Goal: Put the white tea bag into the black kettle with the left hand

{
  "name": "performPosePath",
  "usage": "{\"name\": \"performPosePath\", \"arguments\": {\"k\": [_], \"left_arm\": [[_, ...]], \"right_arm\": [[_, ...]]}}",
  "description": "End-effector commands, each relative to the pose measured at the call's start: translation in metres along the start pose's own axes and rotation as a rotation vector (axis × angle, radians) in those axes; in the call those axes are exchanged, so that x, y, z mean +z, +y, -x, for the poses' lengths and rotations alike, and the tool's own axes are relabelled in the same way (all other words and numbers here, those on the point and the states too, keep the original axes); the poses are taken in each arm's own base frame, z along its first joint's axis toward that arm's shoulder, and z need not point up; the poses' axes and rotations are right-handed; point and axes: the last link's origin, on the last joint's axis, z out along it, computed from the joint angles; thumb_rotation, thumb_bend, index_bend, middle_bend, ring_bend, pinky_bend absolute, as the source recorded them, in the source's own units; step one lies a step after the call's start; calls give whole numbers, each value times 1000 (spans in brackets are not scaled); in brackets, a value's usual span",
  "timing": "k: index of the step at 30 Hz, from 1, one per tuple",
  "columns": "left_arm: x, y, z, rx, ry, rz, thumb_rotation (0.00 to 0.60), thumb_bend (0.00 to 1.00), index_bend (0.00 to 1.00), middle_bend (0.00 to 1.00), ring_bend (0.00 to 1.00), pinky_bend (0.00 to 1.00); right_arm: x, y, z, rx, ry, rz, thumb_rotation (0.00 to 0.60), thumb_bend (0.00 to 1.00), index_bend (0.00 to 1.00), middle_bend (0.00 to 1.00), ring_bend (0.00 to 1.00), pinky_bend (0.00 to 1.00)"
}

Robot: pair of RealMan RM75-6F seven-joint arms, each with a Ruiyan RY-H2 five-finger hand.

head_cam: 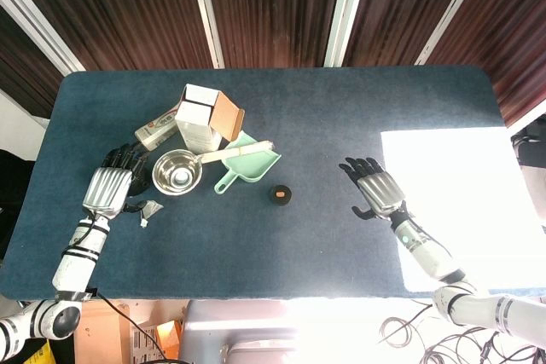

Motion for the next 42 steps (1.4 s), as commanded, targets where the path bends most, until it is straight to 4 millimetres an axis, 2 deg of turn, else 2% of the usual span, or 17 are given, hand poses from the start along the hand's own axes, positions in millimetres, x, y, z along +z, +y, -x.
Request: {"name": "performPosePath", "arguments": {"k": [1, 6, 8, 9, 11, 12, 14, 16, 19, 22, 23, 32, 42], "left_arm": [[0, 0, -1, -2, 2, 0, 600, 47, 156, 27, 0, 107], [-8, -2, 1, -48, 1, 4, 600, 55, 157, 27, 0, 118], [-17, -2, 1, -73, 17, 9, 600, 58, 192, 61, 40, 199], [-25, -1, 3, -95, 43, 6, 600, 59, 231, 125, 108, 282], [-39, 1, 7, -155, 95, -3, 600, 61, 306, 300, 304, 475], [-45, 2, 11, -174, 106, -6, 600, 64, 339, 406, 440, 596], [-57, -1, 21, -172, 101, -14, 600, 72, 381, 562, 641, 759], [-67, -4, 32, -151, 84, -30, 600, 78, 428, 703, 790, 870], [-77, -6, 49, -119, 49, -62, 600, 85, 514, 830, 905, 956], [-80, -7, 62, -114, 21, -85, 600, 111, 631, 892, 963, 999], [-79, -7, 65, -121, 20, -93, 600, 115, 641, 897, 968, 1000], [-68, -5, 85, -143, -2, -142, 600, 121, 480, 978, 1000, 1000], [-53, -4, 110, -130, -15, -171, 600, 176, 464, 1000, 1000, 1000]], "right_arm": [[0, -1, 0, 0, 4, -6, 600, 259, 0, 0, 0, 0], [-9, -2, -1, -12, 30, -22, 600, 260, 0, 0, 0, 0], [-17, -1, -3, -18, 54, -28, 600, 259, 0, 0, 0, 0], [-25, 1, -4, -27, 71, -33, 600, 259, 0, 0, 0, 0], [-42, 6, -6, -38, 113, -40, 600, 259, 0, 0, 0, 0], [-50, 8, -6, -37, 130, -43, 600, 259, 0, 0, 0, 0], [-70, 15, -4, -30, 160, -40, 600, 259, 0, 0, 0, 0], [-93, 23, 0, -24, 178, -35, 600, 260, 0, 0, 0, 0], [-118, 35, 9, -30, 185, -18, 600, 260, 0, 0, 0, 0], [-132, 45, 19, -24, 153, 7, 600, 259, 0, 0, 0, 0], [-134, 47, 20, -19, 140, 15, 600, 260, 0, 0, 0, 0], [-147, 60, 23, -9, 144, 53, 600, 259, 0, 0, 0, 0], [-154, 64, 24, -1, 139, 74, 600, 259, 0, 0, 0, 0]]}}
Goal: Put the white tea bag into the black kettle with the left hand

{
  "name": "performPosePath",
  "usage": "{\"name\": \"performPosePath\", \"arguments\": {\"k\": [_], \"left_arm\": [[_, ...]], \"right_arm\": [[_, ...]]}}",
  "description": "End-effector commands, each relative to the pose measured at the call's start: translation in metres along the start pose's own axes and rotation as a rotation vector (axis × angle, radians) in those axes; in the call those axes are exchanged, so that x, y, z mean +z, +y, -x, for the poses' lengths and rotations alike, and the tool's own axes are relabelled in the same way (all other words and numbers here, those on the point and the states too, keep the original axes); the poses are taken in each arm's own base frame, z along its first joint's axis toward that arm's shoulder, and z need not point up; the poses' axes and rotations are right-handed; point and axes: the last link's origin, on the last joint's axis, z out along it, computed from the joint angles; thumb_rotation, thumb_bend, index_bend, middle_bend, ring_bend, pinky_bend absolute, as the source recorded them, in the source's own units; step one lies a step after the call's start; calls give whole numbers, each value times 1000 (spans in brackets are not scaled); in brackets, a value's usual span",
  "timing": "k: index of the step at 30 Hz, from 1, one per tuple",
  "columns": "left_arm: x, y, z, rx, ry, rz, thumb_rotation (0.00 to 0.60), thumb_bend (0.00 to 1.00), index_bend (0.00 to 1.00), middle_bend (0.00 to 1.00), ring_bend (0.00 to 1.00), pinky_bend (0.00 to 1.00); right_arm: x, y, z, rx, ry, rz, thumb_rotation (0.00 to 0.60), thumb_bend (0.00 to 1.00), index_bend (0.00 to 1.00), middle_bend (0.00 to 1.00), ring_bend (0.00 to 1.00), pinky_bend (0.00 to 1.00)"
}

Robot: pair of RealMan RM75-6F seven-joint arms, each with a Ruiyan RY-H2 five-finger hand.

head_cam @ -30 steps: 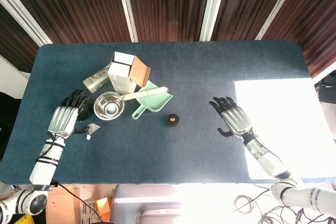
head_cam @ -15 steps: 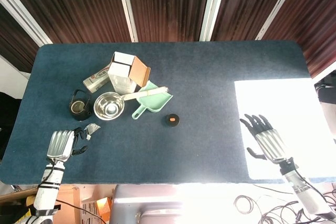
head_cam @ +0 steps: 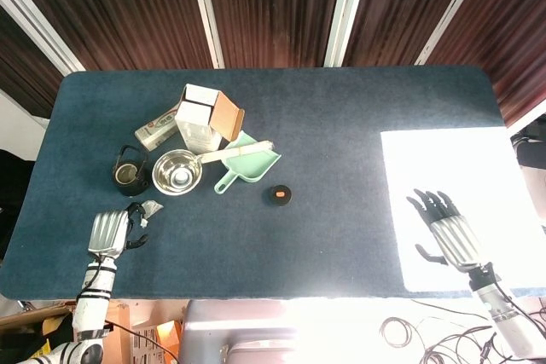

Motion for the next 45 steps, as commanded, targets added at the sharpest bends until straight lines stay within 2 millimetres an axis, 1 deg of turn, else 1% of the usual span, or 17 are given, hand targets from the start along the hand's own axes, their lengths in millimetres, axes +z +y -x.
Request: {"name": "performPosePath", "arguments": {"k": [1, 4, 8, 12, 17, 28, 35, 45], "left_arm": [[6, 0, 9, 10, -9, -14, 600, 181, 465, 1000, 1000, 1000], [8, 0, 13, 19, -7, -16, 600, 199, 475, 1000, 1000, 1000], [10, 0, 18, 30, 0, 1, 600, 260, 487, 1000, 1000, 1000], [12, 2, 23, 50, 4, 11, 600, 257, 507, 1000, 1000, 1000], [11, 4, 29, 54, -11, 9, 600, 260, 508, 1000, 1000, 1000], [15, 1, 35, 103, 22, -3, 600, 271, 509, 1000, 1000, 1000], [17, -3, 39, 115, 15, -15, 600, 341, 511, 1000, 1000, 1000], [15, -6, 40, 150, 23, -17, 600, 345, 513, 1000, 1000, 1000]], "right_arm": [[-1, 1, -1, 0, 1, 1, 600, 260, 0, 0, 0, 0], [-1, 2, -1, 0, 2, 5, 600, 260, 0, 0, 0, 0], [0, 2, 0, 2, 0, 7, 600, 260, 0, 0, 0, 0], [-1, 3, 0, 3, -2, 6, 600, 259, 0, 0, 0, 0], [-1, 4, 0, 4, 0, 10, 600, 260, 0, 0, 0, 0], [-2, 8, 0, 12, -3, 15, 600, 259, 0, 0, 0, 0], [-4, 11, -1, 18, 7, 20, 600, 259, 0, 0, 0, 0], [-6, 12, -1, 24, 5, 22, 600, 260, 0, 0, 0, 0]]}}
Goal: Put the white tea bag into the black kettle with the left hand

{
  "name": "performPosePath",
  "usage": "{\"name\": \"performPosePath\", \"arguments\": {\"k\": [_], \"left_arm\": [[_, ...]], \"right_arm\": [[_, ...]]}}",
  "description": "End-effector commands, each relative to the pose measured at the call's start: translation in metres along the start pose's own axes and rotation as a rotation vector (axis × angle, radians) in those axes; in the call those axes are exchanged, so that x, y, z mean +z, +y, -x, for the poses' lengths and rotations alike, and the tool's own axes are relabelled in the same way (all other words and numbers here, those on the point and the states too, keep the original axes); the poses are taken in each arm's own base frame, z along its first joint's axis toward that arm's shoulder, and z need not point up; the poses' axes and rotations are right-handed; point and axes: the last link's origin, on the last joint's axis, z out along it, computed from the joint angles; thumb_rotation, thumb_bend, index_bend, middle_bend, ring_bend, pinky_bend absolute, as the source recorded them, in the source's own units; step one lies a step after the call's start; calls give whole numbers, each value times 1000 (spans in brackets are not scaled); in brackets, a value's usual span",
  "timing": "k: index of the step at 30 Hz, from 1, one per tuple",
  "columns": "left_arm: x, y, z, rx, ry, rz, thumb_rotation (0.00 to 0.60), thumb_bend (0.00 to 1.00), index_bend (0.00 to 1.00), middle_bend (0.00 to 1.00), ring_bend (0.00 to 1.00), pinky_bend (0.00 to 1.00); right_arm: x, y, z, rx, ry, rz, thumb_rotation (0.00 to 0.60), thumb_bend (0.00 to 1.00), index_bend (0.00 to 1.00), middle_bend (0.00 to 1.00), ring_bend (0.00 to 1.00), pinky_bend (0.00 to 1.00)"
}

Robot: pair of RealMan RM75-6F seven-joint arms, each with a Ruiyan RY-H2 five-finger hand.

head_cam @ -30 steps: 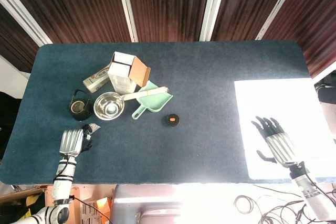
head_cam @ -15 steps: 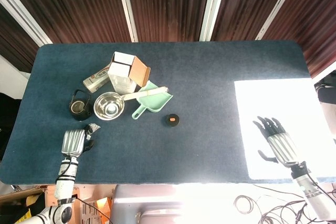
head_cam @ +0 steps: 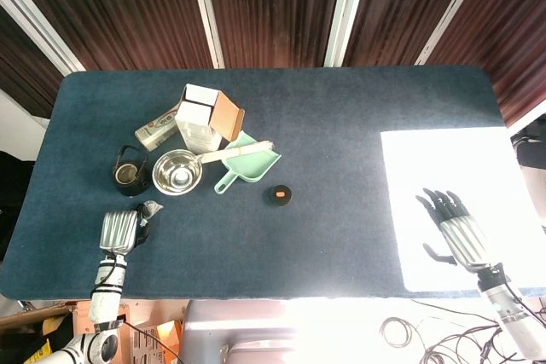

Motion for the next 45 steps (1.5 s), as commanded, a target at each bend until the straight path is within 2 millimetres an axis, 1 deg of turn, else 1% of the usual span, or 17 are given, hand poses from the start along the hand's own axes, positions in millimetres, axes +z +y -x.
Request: {"name": "performPosePath", "arguments": {"k": [1, 9, 16, 26, 31, 34, 37, 39, 40, 41, 42, 45], "left_arm": [[-1, -1, 0, 11, 6, -2, 600, 346, 513, 1000, 1000, 1000], [0, -6, 2, 16, 4, -16, 600, 366, 534, 1000, 1000, 1000], [1, -7, 2, 19, 15, -12, 600, 431, 577, 1000, 1000, 1000], [0, -8, 1, 18, 22, -6, 600, 484, 616, 1000, 1000, 1000], [0, -8, -3, 9, 47, 8, 600, 512, 652, 1000, 1000, 1000], [-1, -8, -11, -3, 91, 22, 600, 512, 683, 1000, 1000, 1000], [-2, -8, -13, -6, 102, 25, 600, 508, 699, 1000, 1000, 1000], [-2, -9, -21, -21, 137, 32, 600, 507, 715, 1000, 1000, 1000], [-2, -9, -27, -28, 157, 36, 600, 506, 722, 1000, 1000, 1000], [0, -8, -38, -49, 202, 43, 600, 505, 731, 1000, 1000, 1000], [4, -5, -56, -85, 276, 59, 600, 505, 735, 1000, 1000, 1000], [8, -3, -74, -108, 317, 65, 600, 505, 739, 1000, 1000, 1000]], "right_arm": [[0, 0, 0, 1, -2, 0, 600, 259, 0, 0, 0, 0], [-1, 0, 1, 4, -4, -1, 600, 260, 0, 0, 0, 0], [-2, 1, 1, 3, -4, 1, 600, 260, 0, 0, 0, 0], [-2, 2, 2, 2, -8, 4, 600, 259, 0, 0, 0, 0], [-2, 2, 2, 2, -9, 6, 600, 260, 0, 0, 0, 0], [-3, 2, 2, 2, -10, 6, 600, 259, 0, 0, 0, 0], [-3, 2, 2, 2, -9, 6, 600, 260, 0, 0, 0, 0], [-3, 2, 2, 2, -9, 6, 600, 259, 0, 0, 0, 0], [-3, 2, 2, 2, -9, 6, 600, 260, 0, 0, 0, 0], [-4, 2, 2, 1, -10, 6, 600, 259, 0, 0, 0, 0], [-4, 2, 2, 4, -9, 7, 600, 259, 0, 0, 0, 0], [-4, 2, 2, 2, -9, 7, 600, 259, 0, 0, 0, 0]]}}
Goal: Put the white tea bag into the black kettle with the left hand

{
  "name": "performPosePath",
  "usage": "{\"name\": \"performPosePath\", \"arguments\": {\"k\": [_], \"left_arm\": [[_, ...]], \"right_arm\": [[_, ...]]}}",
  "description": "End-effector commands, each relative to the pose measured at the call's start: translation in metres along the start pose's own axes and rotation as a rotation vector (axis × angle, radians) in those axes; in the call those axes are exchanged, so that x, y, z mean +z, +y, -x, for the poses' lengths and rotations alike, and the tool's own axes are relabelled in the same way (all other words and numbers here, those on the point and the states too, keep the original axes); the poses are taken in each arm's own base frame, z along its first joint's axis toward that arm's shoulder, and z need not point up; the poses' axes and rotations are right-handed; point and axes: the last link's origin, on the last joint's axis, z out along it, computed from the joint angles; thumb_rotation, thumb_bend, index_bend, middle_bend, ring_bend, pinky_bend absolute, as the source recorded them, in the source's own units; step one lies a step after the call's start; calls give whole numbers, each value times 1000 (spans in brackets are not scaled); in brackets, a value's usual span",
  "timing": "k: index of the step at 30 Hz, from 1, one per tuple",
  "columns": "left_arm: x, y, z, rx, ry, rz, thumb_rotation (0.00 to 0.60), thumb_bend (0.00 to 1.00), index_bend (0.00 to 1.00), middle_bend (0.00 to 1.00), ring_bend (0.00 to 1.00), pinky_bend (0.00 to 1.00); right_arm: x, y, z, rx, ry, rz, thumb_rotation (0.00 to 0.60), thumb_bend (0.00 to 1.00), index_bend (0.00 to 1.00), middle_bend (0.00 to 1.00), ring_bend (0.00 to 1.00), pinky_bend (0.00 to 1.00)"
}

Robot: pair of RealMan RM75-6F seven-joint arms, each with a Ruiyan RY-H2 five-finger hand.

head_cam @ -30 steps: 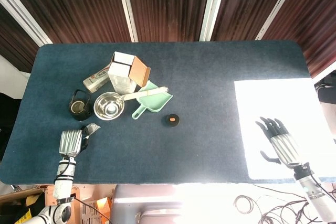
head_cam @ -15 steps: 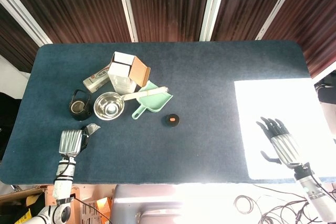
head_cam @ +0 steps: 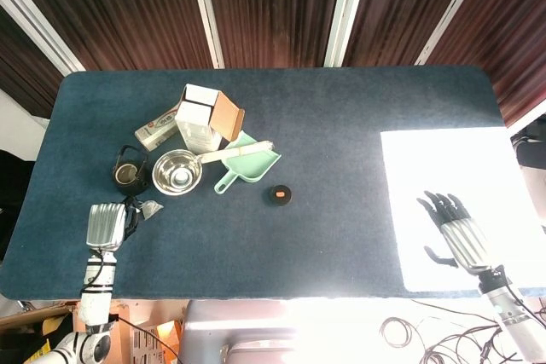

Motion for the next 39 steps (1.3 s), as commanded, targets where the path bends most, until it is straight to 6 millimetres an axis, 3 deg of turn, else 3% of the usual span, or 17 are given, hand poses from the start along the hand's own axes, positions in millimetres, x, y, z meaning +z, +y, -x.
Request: {"name": "performPosePath", "arguments": {"k": [1, 11, 21, 26, 39], "left_arm": [[17, 5, -33, -49, 104, 16, 600, 505, 739, 1000, 1000, 1000], [46, 12, -83, -85, 188, -13, 600, 501, 739, 1000, 1000, 1000], [73, 13, -114, -107, 253, -56, 600, 489, 739, 1000, 1000, 1000], [89, 7, -118, -88, 245, -99, 600, 488, 739, 1000, 1000, 1000], [114, -12, -102, -47, 185, -193, 600, 481, 738, 1000, 1000, 1000]], "right_arm": [[0, 0, 0, -1, -1, 0, 600, 259, 0, 0, 0, 0], [0, 1, 2, -7, -7, 1, 600, 260, 0, 0, 0, 0], [-3, 2, 1, -13, -3, 9, 600, 260, 0, 0, 0, 0], [-3, 2, 1, -14, 2, 11, 600, 259, 0, 0, 0, 0], [-8, 0, -1, -12, 5, 4, 600, 260, 0, 0, 0, 0]]}}
